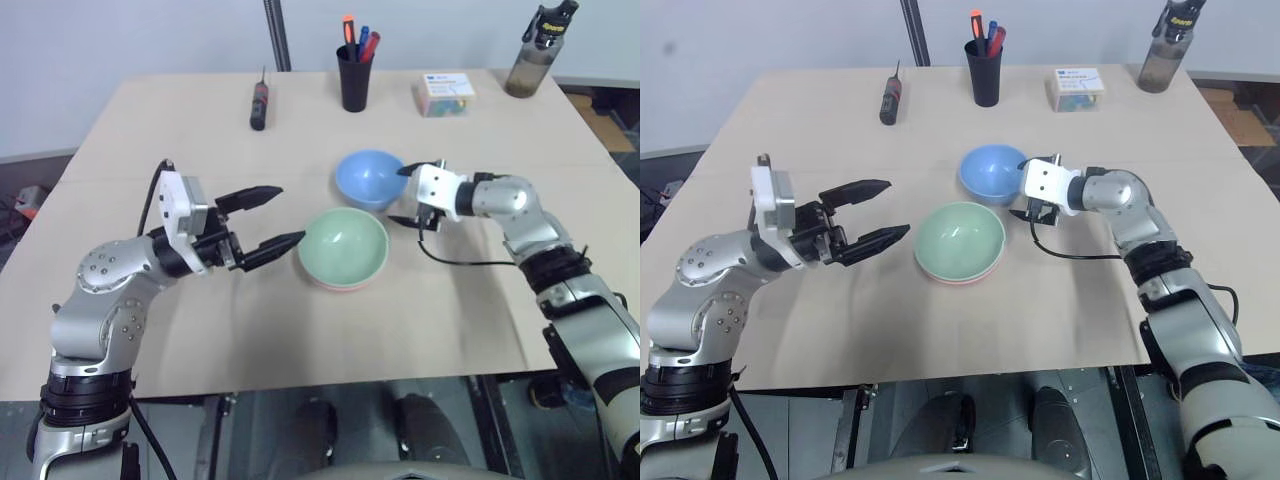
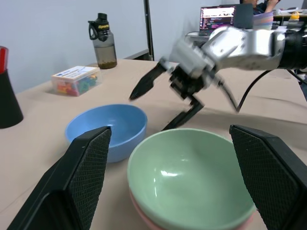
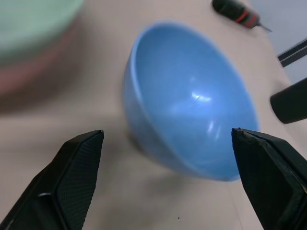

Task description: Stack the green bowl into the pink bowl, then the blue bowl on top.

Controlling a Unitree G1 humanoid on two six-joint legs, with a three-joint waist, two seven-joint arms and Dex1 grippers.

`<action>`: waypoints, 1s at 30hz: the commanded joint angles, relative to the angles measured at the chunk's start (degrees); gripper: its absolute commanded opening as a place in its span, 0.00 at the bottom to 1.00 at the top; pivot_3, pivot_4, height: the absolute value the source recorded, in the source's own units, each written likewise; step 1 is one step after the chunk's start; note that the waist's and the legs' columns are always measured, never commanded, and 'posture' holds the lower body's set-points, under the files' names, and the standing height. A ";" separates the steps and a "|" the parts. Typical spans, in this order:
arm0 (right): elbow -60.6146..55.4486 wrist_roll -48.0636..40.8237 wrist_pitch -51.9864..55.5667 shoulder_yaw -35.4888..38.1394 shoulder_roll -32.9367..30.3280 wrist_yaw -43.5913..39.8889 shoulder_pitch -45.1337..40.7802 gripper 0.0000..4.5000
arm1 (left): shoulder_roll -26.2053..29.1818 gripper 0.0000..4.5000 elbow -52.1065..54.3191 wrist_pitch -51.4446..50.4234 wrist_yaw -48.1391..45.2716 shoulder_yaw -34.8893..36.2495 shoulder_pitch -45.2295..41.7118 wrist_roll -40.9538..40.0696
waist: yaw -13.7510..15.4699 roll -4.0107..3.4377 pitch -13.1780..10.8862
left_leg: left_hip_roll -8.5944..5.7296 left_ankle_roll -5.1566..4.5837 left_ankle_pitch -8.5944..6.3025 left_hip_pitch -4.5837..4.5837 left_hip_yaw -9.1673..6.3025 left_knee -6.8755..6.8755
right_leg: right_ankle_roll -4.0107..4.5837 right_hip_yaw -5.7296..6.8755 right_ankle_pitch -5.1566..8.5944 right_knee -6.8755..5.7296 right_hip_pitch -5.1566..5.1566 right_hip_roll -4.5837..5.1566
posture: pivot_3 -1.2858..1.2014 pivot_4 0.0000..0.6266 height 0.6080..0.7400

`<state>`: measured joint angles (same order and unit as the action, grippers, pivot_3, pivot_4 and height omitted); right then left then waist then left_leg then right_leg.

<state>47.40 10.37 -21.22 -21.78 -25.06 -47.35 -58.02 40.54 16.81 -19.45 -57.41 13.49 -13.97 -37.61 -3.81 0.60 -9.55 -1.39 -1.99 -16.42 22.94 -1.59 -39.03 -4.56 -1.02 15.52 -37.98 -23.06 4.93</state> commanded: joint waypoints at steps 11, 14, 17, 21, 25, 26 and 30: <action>15.25 7.55 -13.88 -0.32 3.82 3.70 -8.33 0.15 | 1.45 0.93 7.98 -1.99 4.27 4.98 5.08 -2.35 | -0.07 -0.03 -0.02 | 0.02 0.05 0.02 -0.02 -0.08 -0.02 | 0.00 0.04 0.00 -0.05 0.02 0.00 | 0.52 0.24 1.00; 13.85 6.68 -14.58 0.83 2.05 1.62 -8.05 0.01 | 1.22 0.93 7.37 -1.67 4.46 4.28 4.52 -2.18 | -0.05 -0.06 -0.04 | 0.01 0.05 0.03 -0.02 -0.07 -0.02 | 0.00 0.03 0.00 -0.05 0.02 0.00 | 0.52 0.24 1.00; 9.11 2.23 -12.76 4.05 -0.33 -2.78 -7.11 0.01 | 0.72 0.93 6.17 -1.10 4.47 3.33 3.40 -1.57 | 0.12 -0.09 -0.06 | 0.00 0.05 0.03 -0.01 -0.08 -0.02 | 0.00 0.04 0.00 -0.03 0.02 0.01 | 0.52 0.24 1.00; -5.01 -7.27 -3.10 8.35 -2.63 -11.76 -3.39 0.01 | 0.23 0.93 4.63 -0.48 4.45 2.57 2.24 -0.74 | -0.03 -0.10 -0.06 | 0.02 0.05 0.03 0.00 -0.09 -0.02 | 0.00 0.05 0.00 -0.04 0.02 0.01 | 0.52 0.24 1.00; -38.40 -23.82 22.99 8.98 -6.30 -21.43 7.83 0.01 | -0.12 0.93 2.15 1.01 4.09 1.12 1.43 1.53 | 0.78 -0.10 -0.06 | 0.08 0.04 0.02 0.04 -0.14 0.01 | 0.00 0.09 0.00 -0.03 0.01 0.02 | 0.52 0.24 1.00; -44.88 -25.96 28.07 8.08 -6.67 -21.82 9.98 0.01 | -0.14 0.93 1.58 1.29 3.75 0.95 1.31 1.84 | 1.04 -0.11 -0.06 | 0.08 0.03 0.01 0.09 -0.17 0.02 | 0.00 0.10 0.00 -0.02 -0.02 0.04 | 0.52 0.24 1.00; -55.17 -28.21 39.01 4.47 -5.34 -21.45 13.73 0.01 | -0.25 0.93 -0.58 1.61 3.15 0.50 -0.32 2.28 | 1.35 -0.12 -0.07 | 0.06 0.03 0.01 0.16 -0.11 -0.06 | 0.00 0.05 0.00 -0.10 -0.13 0.06 | 0.52 0.24 1.00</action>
<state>-3.07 -16.19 13.56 -16.86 -30.78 -68.89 -44.57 40.10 16.29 -19.22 -53.87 13.18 -13.12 -35.26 -2.45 0.49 -9.62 -1.33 -1.96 -16.41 23.10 -1.71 -39.13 -4.56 -0.95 15.51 -38.09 -23.17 4.99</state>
